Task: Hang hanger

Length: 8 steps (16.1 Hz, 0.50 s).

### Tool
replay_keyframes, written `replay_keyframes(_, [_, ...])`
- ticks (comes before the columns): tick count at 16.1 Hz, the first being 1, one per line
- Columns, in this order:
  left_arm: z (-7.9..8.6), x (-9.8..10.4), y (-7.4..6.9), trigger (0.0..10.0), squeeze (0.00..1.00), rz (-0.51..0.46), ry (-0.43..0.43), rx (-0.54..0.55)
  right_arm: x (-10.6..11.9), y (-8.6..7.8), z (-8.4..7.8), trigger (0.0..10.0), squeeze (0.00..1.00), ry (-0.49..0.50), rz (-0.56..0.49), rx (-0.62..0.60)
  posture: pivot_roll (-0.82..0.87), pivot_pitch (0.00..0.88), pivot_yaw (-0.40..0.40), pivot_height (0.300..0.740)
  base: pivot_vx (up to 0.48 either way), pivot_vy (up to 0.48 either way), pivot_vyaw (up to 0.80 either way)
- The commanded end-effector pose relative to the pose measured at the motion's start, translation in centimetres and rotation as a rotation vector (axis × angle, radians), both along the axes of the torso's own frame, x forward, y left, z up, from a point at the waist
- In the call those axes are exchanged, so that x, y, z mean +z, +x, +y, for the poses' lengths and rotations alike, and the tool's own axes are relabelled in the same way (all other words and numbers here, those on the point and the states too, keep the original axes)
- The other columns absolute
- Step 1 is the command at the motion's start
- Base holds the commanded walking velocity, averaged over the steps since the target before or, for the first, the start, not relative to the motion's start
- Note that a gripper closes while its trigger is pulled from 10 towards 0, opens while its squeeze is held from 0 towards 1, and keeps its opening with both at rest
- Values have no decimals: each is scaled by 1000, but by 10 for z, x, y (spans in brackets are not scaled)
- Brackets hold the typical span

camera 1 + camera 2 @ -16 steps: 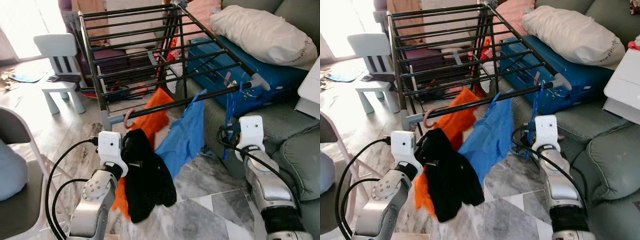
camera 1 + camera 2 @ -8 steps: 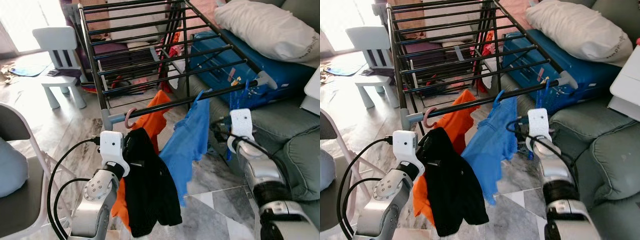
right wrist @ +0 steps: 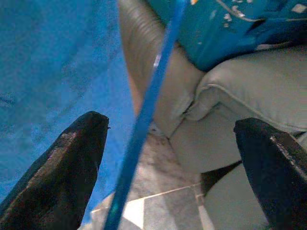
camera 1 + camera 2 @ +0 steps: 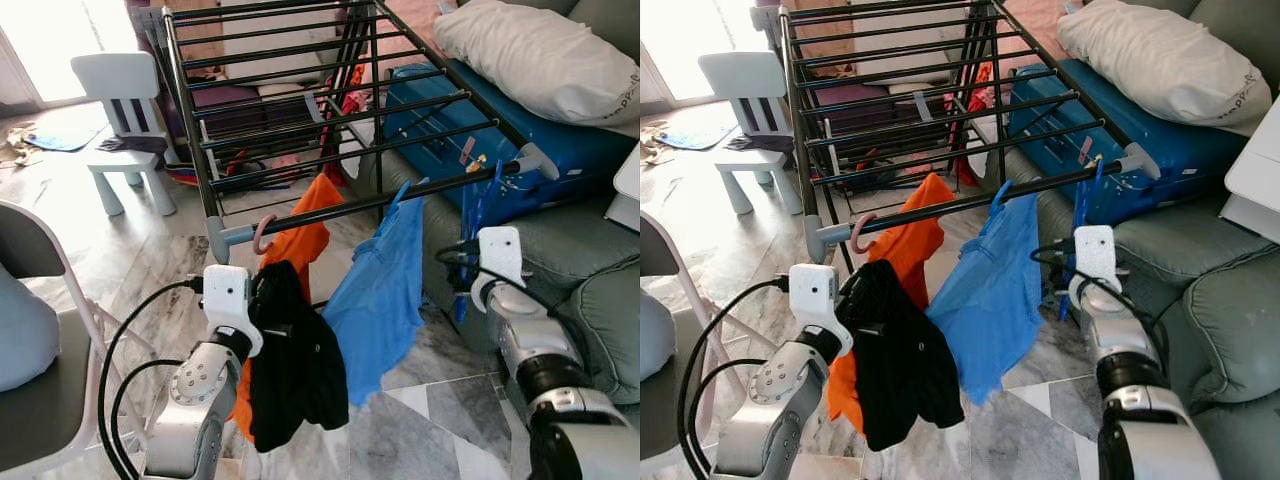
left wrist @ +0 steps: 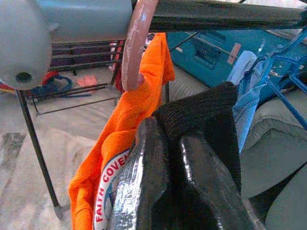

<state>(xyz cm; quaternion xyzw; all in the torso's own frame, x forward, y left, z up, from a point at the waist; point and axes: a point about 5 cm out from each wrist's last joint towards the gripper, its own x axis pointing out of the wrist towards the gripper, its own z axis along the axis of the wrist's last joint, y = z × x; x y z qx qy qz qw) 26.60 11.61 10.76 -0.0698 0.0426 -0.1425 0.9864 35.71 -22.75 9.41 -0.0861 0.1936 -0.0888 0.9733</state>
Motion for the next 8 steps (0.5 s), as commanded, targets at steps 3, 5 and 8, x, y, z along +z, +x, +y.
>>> replay_keyframes(3, [2,8,4,10000,0,-29,2,-1,12,6,-11,10000,0,-19,-36,-45,-88,68,1,740,0,0,0])
replay_keyframes(5, [1,7,2,10000,0,-25,1,-2,15,9,-9,10000,0,-11,-50,-36,-88,69,2,740,0,0,0])
replay_keyframes(8, [-3,7,1,10000,0,-23,-3,-9,19,14,1,10000,0,-3,-71,-6,-89,67,3,740,0,0,0])
